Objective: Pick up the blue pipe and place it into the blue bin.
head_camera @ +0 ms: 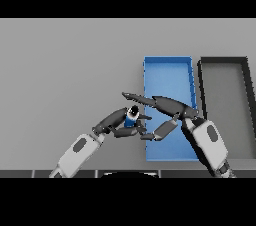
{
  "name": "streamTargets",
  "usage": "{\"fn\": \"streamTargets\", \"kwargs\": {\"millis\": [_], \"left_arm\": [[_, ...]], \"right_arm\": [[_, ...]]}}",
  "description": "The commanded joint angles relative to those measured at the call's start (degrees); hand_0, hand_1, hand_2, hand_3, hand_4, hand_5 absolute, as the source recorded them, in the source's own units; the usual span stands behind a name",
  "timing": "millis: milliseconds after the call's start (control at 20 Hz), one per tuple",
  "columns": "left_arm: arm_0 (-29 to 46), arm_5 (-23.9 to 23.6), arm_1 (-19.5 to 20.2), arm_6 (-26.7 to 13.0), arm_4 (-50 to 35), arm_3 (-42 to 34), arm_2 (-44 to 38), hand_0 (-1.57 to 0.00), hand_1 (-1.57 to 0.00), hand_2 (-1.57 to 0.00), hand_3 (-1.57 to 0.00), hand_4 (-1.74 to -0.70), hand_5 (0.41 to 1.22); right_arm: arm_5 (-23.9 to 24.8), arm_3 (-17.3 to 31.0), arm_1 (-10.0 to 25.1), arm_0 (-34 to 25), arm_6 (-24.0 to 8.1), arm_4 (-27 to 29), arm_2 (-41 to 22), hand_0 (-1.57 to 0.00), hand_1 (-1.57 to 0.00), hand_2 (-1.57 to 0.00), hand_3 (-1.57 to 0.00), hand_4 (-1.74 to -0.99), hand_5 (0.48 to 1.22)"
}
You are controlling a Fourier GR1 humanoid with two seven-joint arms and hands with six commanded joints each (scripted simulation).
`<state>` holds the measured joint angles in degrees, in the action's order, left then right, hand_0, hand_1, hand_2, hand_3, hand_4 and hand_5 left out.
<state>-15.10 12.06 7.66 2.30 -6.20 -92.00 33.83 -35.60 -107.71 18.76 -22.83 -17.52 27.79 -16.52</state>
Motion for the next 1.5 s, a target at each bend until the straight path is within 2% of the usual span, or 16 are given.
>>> {"fn": "streamTargets", "kwargs": {"millis": [0, 300, 350, 400, 450, 500, 550, 650, 750, 900, 1050, 1200, 1250, 1300, 1350, 1450], "left_arm": [[-0.2, 0.0, 0.1, -0.3, -0.3, 0.0, -0.3, -1.57, -1.57, -1.57, -1.52, -1.57, 1.221], [-0.9, 0.8, -1.0, -1.7, 2.3, 2.7, -1.1, -1.57, -1.57, -1.57, -1.56, -1.47, 1.221], [-0.1, 1.1, -0.7, -2.5, 1.6, 1.4, -1.3, -1.57, -1.57, -1.57, -1.56, -1.52, 1.221], [-0.3, 1.2, -1.3, -2.0, 1.7, 1.3, -1.1, -1.57, -1.57, -1.57, -1.28, -1.57, 1.221], [-0.9, 0.4, -0.8, -4.4, 3.3, 1.4, -1.1, -1.57, -1.57, -1.57, -1.19, -1.60, 1.221], [-1.7, 0.2, 0.3, -5.7, 5.6, 1.1, -0.2, -1.57, -1.53, -1.57, -1.12, -1.63, 1.221], [-1.3, -0.4, 0.6, -6.3, 5.5, -0.1, -0.5, -1.57, -1.54, -1.57, -1.12, -1.65, 1.221], [-1.0, -0.3, -0.3, -4.6, 5.3, -0.1, -0.7, -1.57, -1.55, -1.57, -1.28, -1.68, 1.221], [-0.1, 0.9, -1.2, -3.0, 3.5, 0.4, -1.5, -1.57, -1.56, -1.57, -1.39, -1.70, 1.221], [0.1, 1.6, -3.0, -3.2, 3.3, 0.8, -2.4, -1.57, -1.56, -1.57, -1.48, -1.72, 1.221], [0.5, 2.8, -2.7, -3.7, 4.1, 0.7, -2.9, -1.57, -1.57, -1.57, -1.52, -1.73, 1.221], [0.3, 3.5, -3.1, -3.6, 4.8, 0.7, -3.2, -1.57, -1.57, -1.57, -1.55, -1.73, 1.221], [0.8, 3.9, -2.7, -3.7, 4.4, -0.1, -3.4, -1.57, -1.57, -1.57, -1.44, -1.72, 1.221], [0.5, 3.7, -2.8, -3.0, 5.3, -0.3, -3.3, -1.57, -1.51, -1.46, -1.47, -1.66, 1.221], [-0.5, 4.2, -2.4, -3.1, 6.9, 0.2, -3.4, -1.31, -1.24, -1.19, -1.20, -1.54, 1.221], [0.7, 5.7, -1.7, -2.0, 8.1, -0.4, -3.4, -0.84, -0.79, -0.76, -0.77, -1.32, 1.221]], "right_arm": [[-0.1, -0.1, -0.3, -0.5, -0.6, -0.3, -0.7, 0.00, 0.00, 0.00, 0.00, -1.250, 0.521], [0.0, 5.1, -5.0, -6.5, -4.2, -1.6, -3.4, 0.00, 0.00, -0.01, 0.00, -1.210, 0.498], [-0.1, 5.2, -5.6, -6.9, -4.7, -1.3, -3.9, -0.02, -0.03, -0.05, -0.03, -1.236, 0.493], [-0.3, 6.8, -6.4, -8.5, -5.5, -1.6, -4.2, -0.11, -0.14, -0.16, -0.12, -1.291, 0.483], [-1.0, 7.3, -6.7, -9.1, -4.7, -1.7, -4.2, -0.26, -0.30, -0.31, -0.25, -1.348, 0.477], [-1.5, 7.2, -7.1, -9.4, -4.4, -2.0, -4.4, -0.47, -0.49, -0.49, -0.52, -1.365, 0.477], [-1.4, 7.8, -7.6, -10.6, -4.0, -1.5, -4.5, -0.69, -0.70, -0.71, -0.66, -1.433, 0.486], [-0.7, 7.9, -7.9, -10.5, -3.0, -0.1, -5.2, -1.01, -1.02, -1.02, -0.88, -1.527, 0.570], [-0.4, 8.8, -8.3, -10.7, -2.8, 1.6, -5.3, -1.21, -1.22, -1.22, -1.13, -1.474, 0.755], [-1.0, 8.6, -8.0, -10.6, 1.8, -1.1, -5.9, -1.39, -1.39, -1.39, -1.34, -1.438, 0.982], [-1.8, 8.4, -7.3, -10.7, 3.7, -3.5, -6.9, -1.48, -1.48, -1.48, -1.45, -1.445, 1.099], [-1.5, 7.8, -7.6, -9.7, 3.6, -0.5, -7.2, -1.52, -1.52, -1.52, -1.51, -1.470, 1.158], [-1.0, 7.9, -7.4, -9.8, 3.6, 0.3, -6.9, -1.53, -1.53, -1.53, -1.52, -1.475, 1.171], [-0.5, 7.5, -6.9, -10.2, 3.4, 0.7, -6.5, -1.54, -1.54, -1.54, -1.53, -1.478, 1.181], [-0.4, 7.5, -7.0, -9.9, 4.7, 0.0, -6.8, -1.55, -1.55, -1.55, -1.54, -1.481, 1.189], [0.6, 6.1, -6.7, -9.6, 3.5, 0.2, -7.8, -1.56, -1.56, -1.56, -1.55, -1.484, 1.201]]}}
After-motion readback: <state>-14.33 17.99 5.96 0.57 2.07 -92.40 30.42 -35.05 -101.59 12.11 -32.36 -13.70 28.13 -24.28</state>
